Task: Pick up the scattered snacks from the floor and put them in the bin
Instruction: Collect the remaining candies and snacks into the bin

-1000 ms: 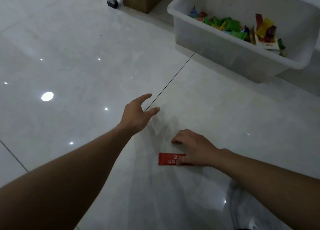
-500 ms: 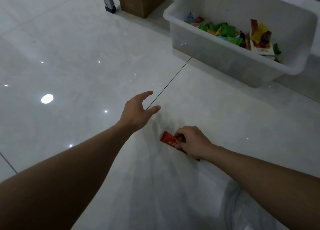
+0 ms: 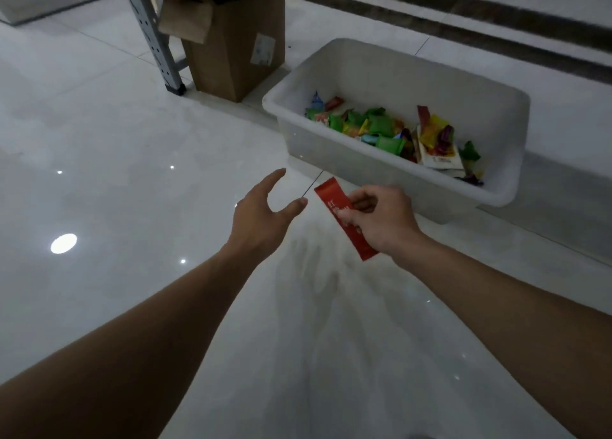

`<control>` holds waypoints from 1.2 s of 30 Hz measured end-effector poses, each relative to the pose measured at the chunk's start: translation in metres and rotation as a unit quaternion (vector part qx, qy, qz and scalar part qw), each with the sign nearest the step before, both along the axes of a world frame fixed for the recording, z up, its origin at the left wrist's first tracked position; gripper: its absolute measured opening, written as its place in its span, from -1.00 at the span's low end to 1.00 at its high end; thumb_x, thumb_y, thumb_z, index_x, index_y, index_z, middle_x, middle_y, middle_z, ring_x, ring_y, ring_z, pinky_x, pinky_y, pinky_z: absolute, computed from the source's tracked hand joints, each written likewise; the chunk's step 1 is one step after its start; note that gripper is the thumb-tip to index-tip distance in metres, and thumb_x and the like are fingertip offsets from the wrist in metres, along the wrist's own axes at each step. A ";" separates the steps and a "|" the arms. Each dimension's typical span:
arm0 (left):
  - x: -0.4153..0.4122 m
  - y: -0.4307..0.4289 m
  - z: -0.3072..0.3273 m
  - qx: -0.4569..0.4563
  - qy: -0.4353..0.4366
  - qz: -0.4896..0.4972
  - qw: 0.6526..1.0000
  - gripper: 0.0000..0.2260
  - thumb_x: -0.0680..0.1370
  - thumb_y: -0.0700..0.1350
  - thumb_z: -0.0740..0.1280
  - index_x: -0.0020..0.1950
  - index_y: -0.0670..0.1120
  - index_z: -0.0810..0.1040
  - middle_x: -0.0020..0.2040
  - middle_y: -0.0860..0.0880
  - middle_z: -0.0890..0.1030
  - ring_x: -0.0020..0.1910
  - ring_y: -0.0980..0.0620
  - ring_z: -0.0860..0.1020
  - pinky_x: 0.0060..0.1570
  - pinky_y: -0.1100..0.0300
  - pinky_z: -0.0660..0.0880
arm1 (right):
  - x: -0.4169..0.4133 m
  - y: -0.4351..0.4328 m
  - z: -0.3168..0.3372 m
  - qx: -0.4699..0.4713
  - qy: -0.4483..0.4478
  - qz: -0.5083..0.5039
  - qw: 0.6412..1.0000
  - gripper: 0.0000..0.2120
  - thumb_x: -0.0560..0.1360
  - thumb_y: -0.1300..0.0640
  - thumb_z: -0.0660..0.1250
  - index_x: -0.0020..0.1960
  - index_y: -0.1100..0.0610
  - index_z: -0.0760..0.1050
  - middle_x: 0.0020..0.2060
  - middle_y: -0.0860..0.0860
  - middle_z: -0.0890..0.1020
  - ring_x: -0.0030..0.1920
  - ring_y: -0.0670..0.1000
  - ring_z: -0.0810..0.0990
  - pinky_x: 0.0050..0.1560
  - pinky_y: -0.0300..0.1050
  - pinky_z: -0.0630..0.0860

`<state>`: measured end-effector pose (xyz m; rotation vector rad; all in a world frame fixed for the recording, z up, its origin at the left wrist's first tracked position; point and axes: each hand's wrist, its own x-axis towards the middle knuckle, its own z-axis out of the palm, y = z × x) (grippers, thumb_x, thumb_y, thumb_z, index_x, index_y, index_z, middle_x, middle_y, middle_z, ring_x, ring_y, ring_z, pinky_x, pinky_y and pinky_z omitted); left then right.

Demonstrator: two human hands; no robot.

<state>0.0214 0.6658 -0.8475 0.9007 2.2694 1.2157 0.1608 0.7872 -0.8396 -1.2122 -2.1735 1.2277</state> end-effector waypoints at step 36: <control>-0.038 0.195 0.051 -0.129 0.237 -0.131 0.954 -0.52 0.49 0.06 0.40 0.39 0.03 0.42 0.26 -0.03 0.56 0.18 0.00 0.52 0.15 -0.03 0.50 | -0.002 0.224 0.039 0.145 -0.032 0.008 0.989 -0.60 0.49 0.04 0.40 0.30 0.11 0.51 0.17 0.05 0.60 0.04 -0.05 0.52 0.03 -0.31 0.33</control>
